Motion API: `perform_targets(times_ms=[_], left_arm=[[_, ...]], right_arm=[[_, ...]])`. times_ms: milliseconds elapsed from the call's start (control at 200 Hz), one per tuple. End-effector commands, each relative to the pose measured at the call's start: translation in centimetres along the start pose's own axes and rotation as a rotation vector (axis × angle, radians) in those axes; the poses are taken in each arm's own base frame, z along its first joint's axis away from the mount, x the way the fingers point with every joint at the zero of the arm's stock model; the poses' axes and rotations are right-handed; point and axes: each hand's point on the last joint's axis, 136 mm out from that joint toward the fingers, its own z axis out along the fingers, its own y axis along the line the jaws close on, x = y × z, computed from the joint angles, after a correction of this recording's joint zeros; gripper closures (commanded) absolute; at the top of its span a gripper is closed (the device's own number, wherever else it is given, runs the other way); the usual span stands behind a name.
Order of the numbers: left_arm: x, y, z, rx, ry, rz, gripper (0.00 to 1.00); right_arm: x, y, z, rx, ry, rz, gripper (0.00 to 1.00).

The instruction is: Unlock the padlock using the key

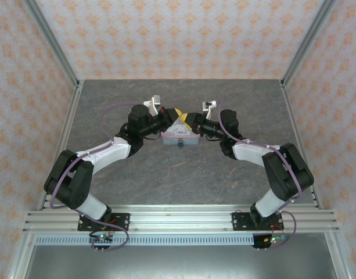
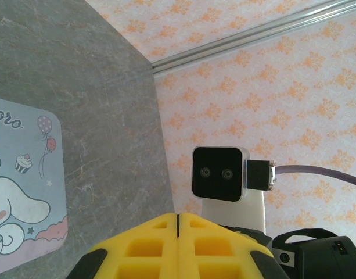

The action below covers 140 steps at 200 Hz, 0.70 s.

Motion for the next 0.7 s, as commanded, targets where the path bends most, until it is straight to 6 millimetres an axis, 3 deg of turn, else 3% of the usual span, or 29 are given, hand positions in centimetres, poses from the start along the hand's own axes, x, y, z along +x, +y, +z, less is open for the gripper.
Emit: perform_targets(times_ms=[0,275,540,696], left_arm=[[0.3,-1.4,-0.3,0.031,0.009,0.042,1.00],[0.2,-1.2,-0.3,0.026,0.002,0.038,1.00],[0.1,-1.1,-0.2,0.022,-0.004,0.033,1.00],[-0.1,-0.9,-0.2,0.014,-0.013,0.030,1.00]], right_arm=[[-0.6,1.1,-0.5,-0.032,-0.026,-0.045,0.79],[-0.2,0.6,-0.6,-0.026,-0.019,-0.037,0.85],[0.0,0.2,-0.8,-0.021,-0.018,-0.033,1.00],[0.2,-0.1,-0.9,-0.015,-0.018,-0.030,1.00]])
